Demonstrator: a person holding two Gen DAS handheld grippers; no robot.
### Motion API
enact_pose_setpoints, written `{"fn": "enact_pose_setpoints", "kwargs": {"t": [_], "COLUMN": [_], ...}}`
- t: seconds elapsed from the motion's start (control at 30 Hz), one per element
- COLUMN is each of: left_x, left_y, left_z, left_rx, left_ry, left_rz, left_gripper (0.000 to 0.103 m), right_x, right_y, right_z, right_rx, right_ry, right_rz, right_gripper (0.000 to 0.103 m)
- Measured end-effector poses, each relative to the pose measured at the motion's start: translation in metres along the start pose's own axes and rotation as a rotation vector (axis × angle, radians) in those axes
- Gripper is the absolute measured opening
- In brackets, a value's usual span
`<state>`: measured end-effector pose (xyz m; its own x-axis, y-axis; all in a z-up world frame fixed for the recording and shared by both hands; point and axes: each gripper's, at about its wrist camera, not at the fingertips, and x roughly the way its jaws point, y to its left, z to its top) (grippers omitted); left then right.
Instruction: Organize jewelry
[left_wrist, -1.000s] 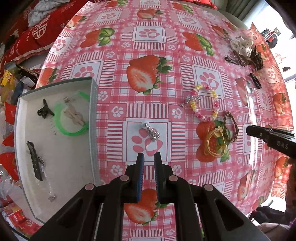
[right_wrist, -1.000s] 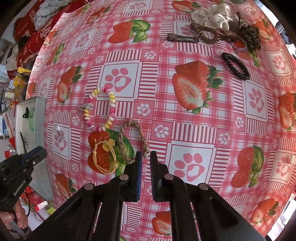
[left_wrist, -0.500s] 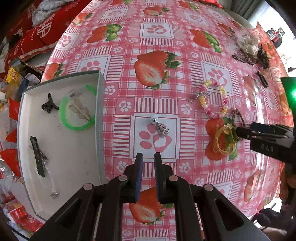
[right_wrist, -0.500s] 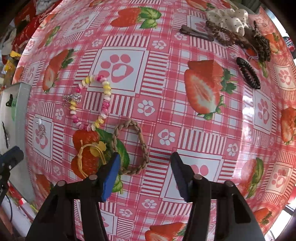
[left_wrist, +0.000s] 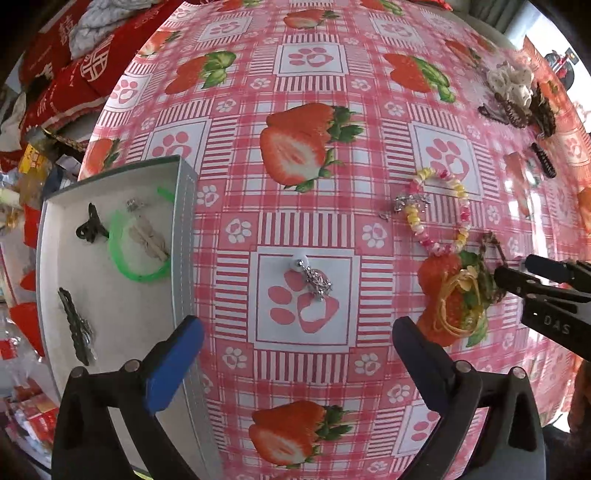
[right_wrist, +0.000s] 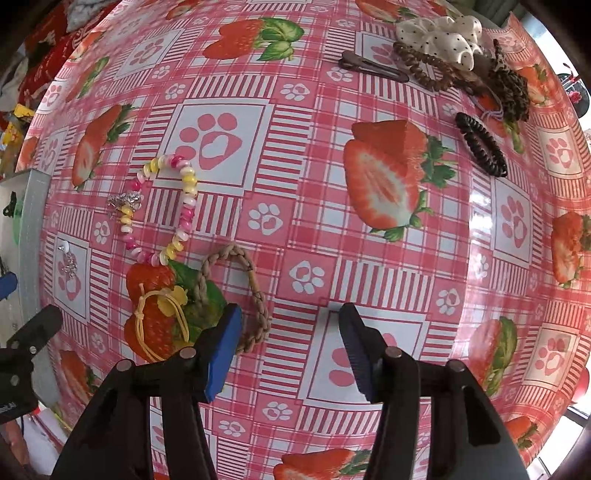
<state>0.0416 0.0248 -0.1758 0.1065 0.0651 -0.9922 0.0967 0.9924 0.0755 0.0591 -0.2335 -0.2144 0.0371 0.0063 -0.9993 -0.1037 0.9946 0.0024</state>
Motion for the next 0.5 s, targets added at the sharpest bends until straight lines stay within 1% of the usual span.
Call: {"fn": "enact_pose_setpoints", "kwargs": {"t": [0.13,0.23,0.3,0.37,0.43,0.47,0.5], "left_x": [0.016,0.03,0.035,0.039,0.043,0.043,0.042], "left_y": [0.0,0.007,0.009,0.01,0.009,0.008,0.006], "left_z": [0.009,0.013,0.013,0.012,0.011,0.01,0.008], "left_rx": [-0.021,-0.056,-0.064,-0.06,-0.053,-0.051,-0.045], "left_ry": [0.039,0.075,0.08,0.086,0.098,0.088,0.082], "left_rz": [-0.001,-0.027,-0.038,-0.04,-0.044,-0.048,-0.055], "left_gripper": [0.103,0.103,0.103,0.094,0.088,0.084,0.081], "right_x": [0.0,0.001,0.001,-0.001,-0.002,-0.002,-0.003], "right_y": [-0.001,0.008,0.015,0.022,0.028,0.031,0.033], "right_z": [0.001,0.004,0.005,0.005,0.005,0.005,0.006], "right_rx": [-0.006,-0.025,-0.044,-0.07,-0.087,-0.092,-0.097], "right_ry": [-0.006,-0.007,-0.01,-0.022,-0.026,-0.026,-0.026], "right_rz": [0.007,-0.012,-0.029,-0.041,-0.04,-0.041,-0.036], "right_gripper": [0.058,0.058,0.058,0.058,0.058,0.055,0.05]}}
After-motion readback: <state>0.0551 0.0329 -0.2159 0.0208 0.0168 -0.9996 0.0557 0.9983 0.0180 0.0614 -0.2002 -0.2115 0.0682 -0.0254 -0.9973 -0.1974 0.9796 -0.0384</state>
